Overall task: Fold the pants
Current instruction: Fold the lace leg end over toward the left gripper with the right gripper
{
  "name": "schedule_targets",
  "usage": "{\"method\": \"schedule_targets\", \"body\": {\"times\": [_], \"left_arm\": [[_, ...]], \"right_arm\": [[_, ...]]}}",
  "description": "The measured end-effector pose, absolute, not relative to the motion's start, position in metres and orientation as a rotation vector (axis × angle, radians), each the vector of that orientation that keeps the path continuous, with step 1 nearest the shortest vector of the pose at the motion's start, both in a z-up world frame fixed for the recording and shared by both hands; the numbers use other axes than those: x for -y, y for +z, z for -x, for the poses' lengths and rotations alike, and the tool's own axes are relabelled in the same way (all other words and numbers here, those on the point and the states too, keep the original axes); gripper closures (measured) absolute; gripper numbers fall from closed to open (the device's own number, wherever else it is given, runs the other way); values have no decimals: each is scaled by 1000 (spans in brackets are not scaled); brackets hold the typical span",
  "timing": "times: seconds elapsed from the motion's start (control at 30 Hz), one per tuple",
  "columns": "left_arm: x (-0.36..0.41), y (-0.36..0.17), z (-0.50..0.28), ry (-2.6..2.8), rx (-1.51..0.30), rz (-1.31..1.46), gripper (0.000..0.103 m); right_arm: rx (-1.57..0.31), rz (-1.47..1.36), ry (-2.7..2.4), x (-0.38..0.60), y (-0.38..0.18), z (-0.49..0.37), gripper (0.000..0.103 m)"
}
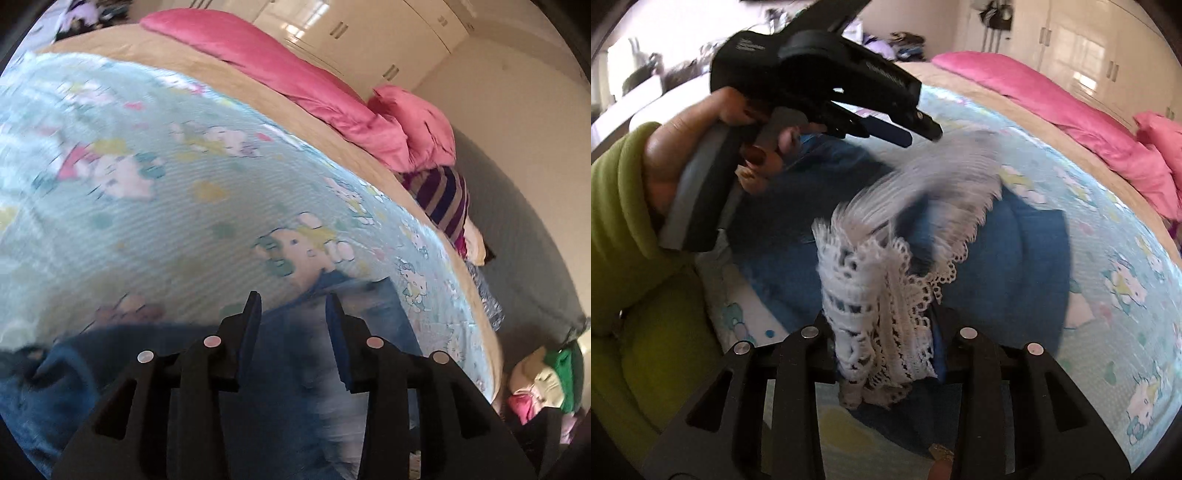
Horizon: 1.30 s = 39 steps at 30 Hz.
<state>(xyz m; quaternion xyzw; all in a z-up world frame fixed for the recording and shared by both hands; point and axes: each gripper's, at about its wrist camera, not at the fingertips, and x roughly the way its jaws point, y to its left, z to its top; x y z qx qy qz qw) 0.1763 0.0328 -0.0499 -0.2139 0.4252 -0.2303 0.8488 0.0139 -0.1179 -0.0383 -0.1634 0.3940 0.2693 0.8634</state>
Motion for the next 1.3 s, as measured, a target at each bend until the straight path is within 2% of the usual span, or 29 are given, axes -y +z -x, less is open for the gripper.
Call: {"method": "schedule_targets", "body": {"times": [0.07, 0.13, 0.23, 0.37, 0.57, 0.77, 0.8, 0.87, 1.1, 1.13, 1.2, 1.23, 1.3], "left_arm": [[-39, -56, -172, -508, -911, 486, 68], [-40, -61, -170, -522, -918, 501, 51], [-39, -65, -170, -530, -926, 496, 51], [-41, -69, -168, -534, -941, 507, 51], [-32, -75, -172, -548, -982, 524, 51], [-21, -86, -189, -530, -1032, 549, 51], [-19, -86, -191, -524, -1036, 550, 53], [-14, -86, -194, -505, -1050, 533, 81], [1, -72, -193, -486, -1021, 468, 86], [2, -68, -193, -494, -1012, 466, 86], [7, -60, -193, -507, -991, 444, 86], [10, -53, -194, -525, -965, 431, 86], [13, -45, -196, -576, -931, 451, 88]], "right_arm": [[-835, 347, 577, 113, -40, -12, 69], [-837, 336, 611, 108, -37, -9, 62], [-816, 326, 666, 106, -26, 1, 46], [-798, 247, 712, 120, -4, 7, 35], [-762, 132, 540, 176, 12, -42, 33], [-861, -50, 412, 223, -6, -102, 31], [-871, -64, 398, 228, -9, -110, 31], [-883, -80, 382, 232, -13, -130, 31], [-993, -197, 390, 243, -48, -192, 31], [-1020, -225, 402, 245, -54, -196, 36], [-1019, -251, 443, 249, -55, -197, 63], [-1000, -267, 465, 253, -53, -194, 90], [-966, -303, 456, 263, -48, -189, 94]]}}
